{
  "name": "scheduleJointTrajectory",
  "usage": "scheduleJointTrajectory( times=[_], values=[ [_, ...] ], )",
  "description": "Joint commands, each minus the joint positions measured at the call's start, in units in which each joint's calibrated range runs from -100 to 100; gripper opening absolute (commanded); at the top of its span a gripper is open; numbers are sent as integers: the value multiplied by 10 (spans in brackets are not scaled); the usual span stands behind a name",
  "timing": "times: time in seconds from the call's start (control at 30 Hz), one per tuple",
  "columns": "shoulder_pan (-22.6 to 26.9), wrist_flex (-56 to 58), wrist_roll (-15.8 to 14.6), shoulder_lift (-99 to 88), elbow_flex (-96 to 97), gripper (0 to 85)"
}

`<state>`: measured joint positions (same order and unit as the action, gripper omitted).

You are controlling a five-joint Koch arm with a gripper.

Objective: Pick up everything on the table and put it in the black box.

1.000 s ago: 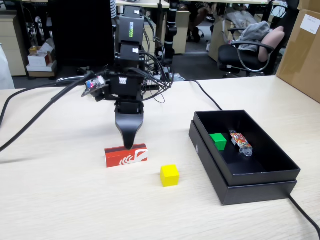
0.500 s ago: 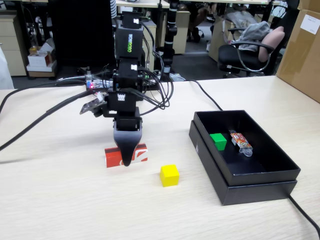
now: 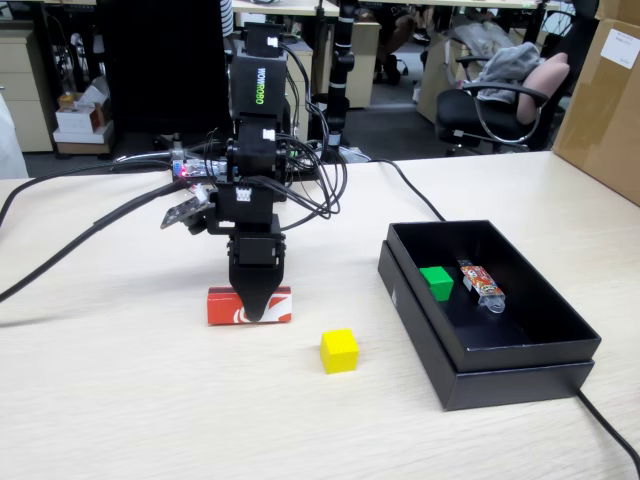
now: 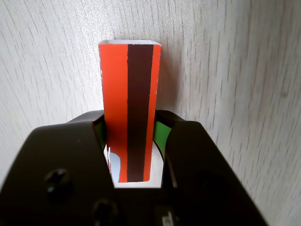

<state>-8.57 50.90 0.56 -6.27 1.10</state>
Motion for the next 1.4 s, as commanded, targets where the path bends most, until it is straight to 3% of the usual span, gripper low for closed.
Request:
scheduleJointTrajectory(
  times=[0.0,0.27,0.53,0.7,0.87,1.07,1.23,1.37],
  values=[
    [0,17,-2,-55,-15,53],
    [35,75,-8,-325,19,44],
    [137,94,-36,-497,25,45],
    [196,93,-52,-493,-6,45],
    [223,93,-63,-419,-79,45],
    [237,90,-61,-247,-212,45],
    [237,68,-41,-204,-239,45],
    [238,64,-43,-167,-236,45]
  ],
)
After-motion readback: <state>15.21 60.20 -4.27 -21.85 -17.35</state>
